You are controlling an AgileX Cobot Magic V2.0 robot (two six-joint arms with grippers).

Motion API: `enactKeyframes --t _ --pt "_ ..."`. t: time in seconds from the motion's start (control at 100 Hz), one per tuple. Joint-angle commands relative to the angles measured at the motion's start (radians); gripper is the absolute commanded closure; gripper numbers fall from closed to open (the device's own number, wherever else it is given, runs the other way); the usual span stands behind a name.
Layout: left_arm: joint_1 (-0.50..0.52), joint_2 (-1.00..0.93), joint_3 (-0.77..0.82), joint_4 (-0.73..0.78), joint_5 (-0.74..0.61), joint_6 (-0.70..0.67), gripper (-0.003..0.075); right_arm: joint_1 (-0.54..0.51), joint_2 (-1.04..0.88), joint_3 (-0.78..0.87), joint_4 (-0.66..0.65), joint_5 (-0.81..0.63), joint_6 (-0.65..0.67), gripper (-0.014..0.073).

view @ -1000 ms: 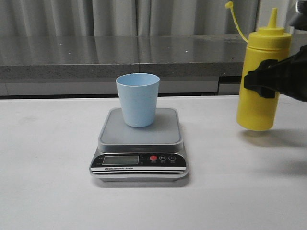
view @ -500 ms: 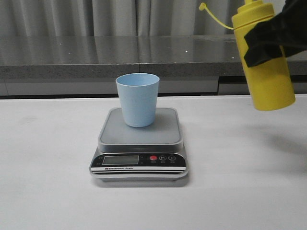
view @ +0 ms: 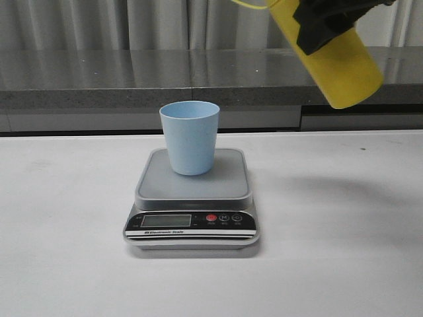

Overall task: Pour seasoning into cup on scale with both arms
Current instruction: 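Tilt the yellow bottle with the right gripper, nozzle down over the cup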

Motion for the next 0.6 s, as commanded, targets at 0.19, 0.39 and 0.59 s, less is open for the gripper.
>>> enactKeyframes --t 0.19,0.39,0.59 --pt "0.004 0.011 -0.025 -0.01 -0.072 0.002 0.0741 0.08 0.08 -0.103 -0.304 0.017 -0.011 0.0337" --pt "0.004 0.011 -0.025 -0.01 -0.072 0.002 0.0741 0.113 0.138 -0.107 -0.557 0.082 -0.011 0.0337" --pt "0.004 0.011 -0.025 -0.01 -0.072 0.002 0.0741 0.113 0.169 -0.107 -0.735 0.097 -0.011 0.0337"
